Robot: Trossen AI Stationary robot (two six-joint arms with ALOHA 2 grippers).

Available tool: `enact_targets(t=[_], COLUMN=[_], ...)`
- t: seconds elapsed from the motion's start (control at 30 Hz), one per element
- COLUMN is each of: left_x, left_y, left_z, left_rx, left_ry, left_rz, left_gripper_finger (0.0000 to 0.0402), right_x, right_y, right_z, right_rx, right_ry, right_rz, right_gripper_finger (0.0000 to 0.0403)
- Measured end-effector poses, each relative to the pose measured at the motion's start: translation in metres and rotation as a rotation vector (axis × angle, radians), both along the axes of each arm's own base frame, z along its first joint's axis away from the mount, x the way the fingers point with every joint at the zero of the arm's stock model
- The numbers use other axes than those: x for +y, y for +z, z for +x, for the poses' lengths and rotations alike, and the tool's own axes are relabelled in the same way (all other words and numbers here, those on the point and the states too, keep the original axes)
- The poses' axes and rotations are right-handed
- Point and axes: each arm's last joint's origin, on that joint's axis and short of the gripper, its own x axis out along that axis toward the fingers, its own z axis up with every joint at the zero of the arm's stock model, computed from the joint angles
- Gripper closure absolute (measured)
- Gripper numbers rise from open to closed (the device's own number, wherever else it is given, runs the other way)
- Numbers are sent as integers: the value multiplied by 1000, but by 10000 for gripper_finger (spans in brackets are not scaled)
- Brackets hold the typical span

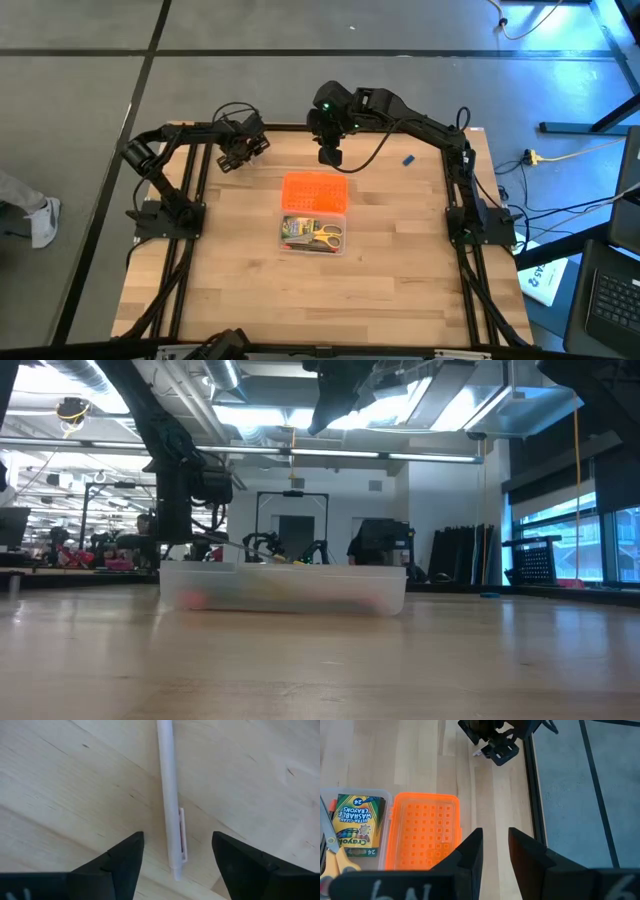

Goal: Pack school essentials
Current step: Put the pink pen into the supply box

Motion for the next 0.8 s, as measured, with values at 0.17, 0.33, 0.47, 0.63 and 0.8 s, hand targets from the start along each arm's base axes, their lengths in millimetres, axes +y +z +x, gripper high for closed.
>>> enact_targets(t=[0.17,0.33,0.47,0.63,0.8], left_x=[0,-1,-1,-3,-5], left_y=[0,-1,-1,-1,-2], left_z=[0,-1,-1,0,1], left_rx=[3,9,16,31,35], left_ry=[1,8,9,7,22], left_rz=[-1,-4,-8,-1,2], left_gripper_finger=[172,199,224,251,276], right_x=[0,0,0,0,0], right_y=[0,0,0,0,0], right_z=[0,0,0,0,0], right_rx=[-1,-1,-1,-1,-2], right_ry=[0,0,0,0,0], right_rz=[0,0,0,0,0], right_gripper_finger=[308,308,308,308,308])
